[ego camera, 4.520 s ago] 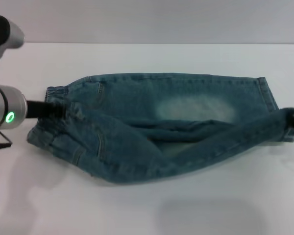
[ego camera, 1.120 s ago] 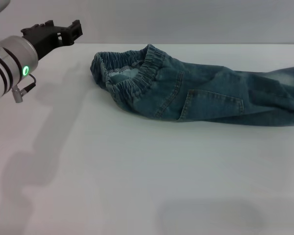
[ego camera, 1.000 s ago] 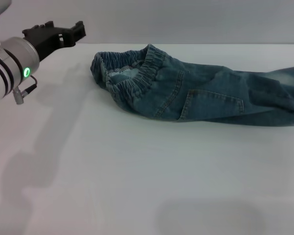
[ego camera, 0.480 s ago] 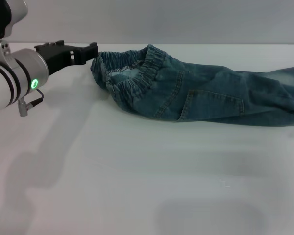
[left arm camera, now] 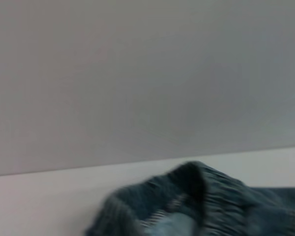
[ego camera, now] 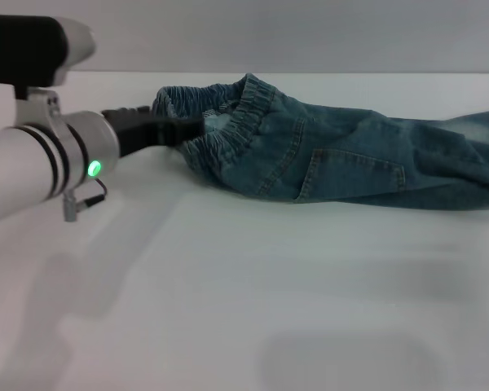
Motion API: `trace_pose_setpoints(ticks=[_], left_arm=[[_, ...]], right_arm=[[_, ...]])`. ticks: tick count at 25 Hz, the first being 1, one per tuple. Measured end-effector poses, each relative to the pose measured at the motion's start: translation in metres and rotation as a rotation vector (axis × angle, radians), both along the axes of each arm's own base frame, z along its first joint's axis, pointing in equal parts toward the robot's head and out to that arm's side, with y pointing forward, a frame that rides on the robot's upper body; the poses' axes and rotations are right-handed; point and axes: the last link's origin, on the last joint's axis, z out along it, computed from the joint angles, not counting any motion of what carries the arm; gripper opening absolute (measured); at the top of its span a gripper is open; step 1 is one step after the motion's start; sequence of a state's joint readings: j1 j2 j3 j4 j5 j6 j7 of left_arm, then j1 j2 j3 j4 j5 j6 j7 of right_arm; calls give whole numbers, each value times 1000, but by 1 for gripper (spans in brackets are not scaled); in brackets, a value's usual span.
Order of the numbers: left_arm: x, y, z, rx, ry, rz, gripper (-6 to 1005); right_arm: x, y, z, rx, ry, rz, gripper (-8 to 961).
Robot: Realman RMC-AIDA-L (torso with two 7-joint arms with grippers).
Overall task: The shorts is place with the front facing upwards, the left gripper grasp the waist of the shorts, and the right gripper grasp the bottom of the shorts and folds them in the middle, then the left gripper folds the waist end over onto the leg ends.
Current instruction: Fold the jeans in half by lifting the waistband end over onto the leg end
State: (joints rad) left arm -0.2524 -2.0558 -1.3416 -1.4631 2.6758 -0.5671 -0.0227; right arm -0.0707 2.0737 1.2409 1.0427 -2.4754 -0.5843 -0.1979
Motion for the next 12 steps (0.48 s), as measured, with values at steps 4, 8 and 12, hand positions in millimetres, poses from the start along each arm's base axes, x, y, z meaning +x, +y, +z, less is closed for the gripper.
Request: trace_pose_setpoints(ticks=[4, 8, 12], left_arm=[[10, -6, -11, -42, 14, -38, 833], [13, -3, -13, -51, 28, -53, 828], [16, 4, -12, -59, 55, -67, 824]], right_arm=[[-4, 3, -3, -17, 3, 11, 833], [-12, 8, -5, -45, 13, 20, 833], [-11, 8, -9, -75, 16, 9, 832]])
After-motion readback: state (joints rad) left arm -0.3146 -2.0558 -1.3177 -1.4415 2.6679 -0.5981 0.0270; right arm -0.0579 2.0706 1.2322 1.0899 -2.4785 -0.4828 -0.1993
